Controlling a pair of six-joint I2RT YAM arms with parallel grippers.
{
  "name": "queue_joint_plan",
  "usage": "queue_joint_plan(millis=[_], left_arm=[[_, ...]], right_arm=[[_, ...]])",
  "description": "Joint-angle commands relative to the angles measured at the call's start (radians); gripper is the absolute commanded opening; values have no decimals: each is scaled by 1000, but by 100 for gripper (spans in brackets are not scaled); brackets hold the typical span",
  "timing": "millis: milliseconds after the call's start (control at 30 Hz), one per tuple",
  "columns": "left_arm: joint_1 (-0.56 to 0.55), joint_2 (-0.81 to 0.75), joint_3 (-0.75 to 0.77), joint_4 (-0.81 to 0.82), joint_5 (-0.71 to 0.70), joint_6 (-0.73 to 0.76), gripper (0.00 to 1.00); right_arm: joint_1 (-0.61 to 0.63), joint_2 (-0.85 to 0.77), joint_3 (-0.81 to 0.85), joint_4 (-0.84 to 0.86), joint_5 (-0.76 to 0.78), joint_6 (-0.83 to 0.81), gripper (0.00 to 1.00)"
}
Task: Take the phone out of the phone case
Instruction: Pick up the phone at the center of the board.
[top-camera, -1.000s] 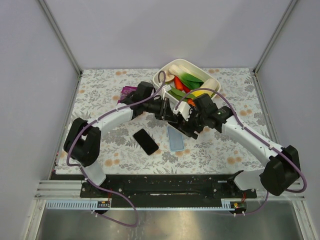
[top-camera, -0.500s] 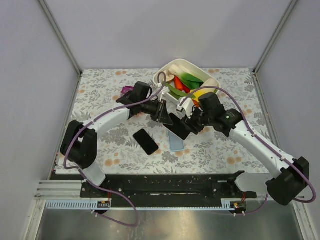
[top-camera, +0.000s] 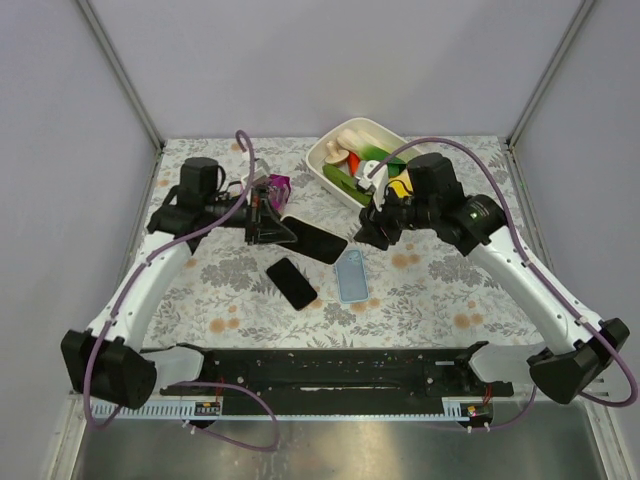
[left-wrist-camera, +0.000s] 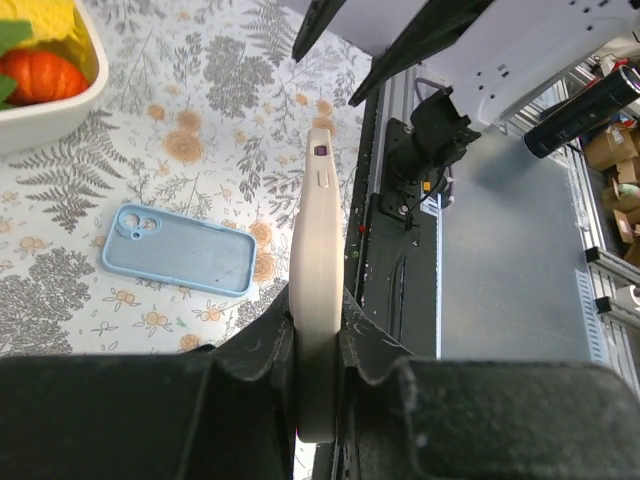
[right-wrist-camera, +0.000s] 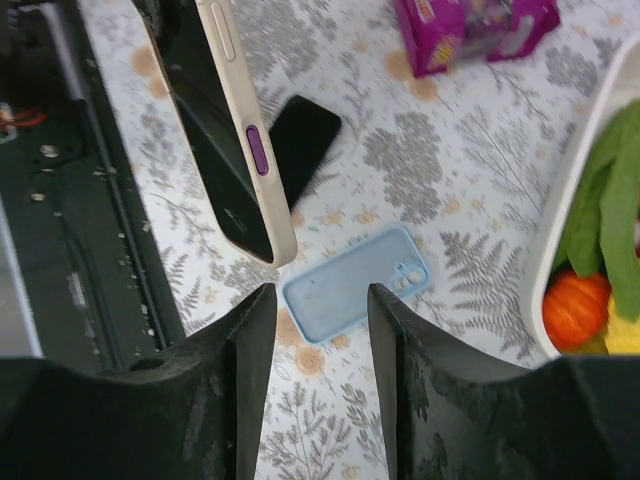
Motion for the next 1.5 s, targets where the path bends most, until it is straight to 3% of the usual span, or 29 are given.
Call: queue_joint_plan(millis=[0, 133, 333, 967, 1233, 1467], left_arm=[[57, -114, -5, -62, 159, 126, 0], [56, -164, 6, -149, 136, 200, 0], [56, -198, -14, -109, 88, 178, 0], [28, -204, -25, -61, 165, 115, 0], [25, -220, -37, -50, 169, 108, 0], [25, -215, -42, -46, 175, 108, 0]], right_arm=[[-4, 84, 138, -129, -228, -37, 49], [-3, 154, 208, -222, -382, -86, 47], [0, 178, 205, -243, -457, -104, 48], [14, 230, 181, -217, -509, -118, 43], [16, 229, 153, -181, -414, -104, 45], [16, 220, 147, -171, -423, -100, 45]])
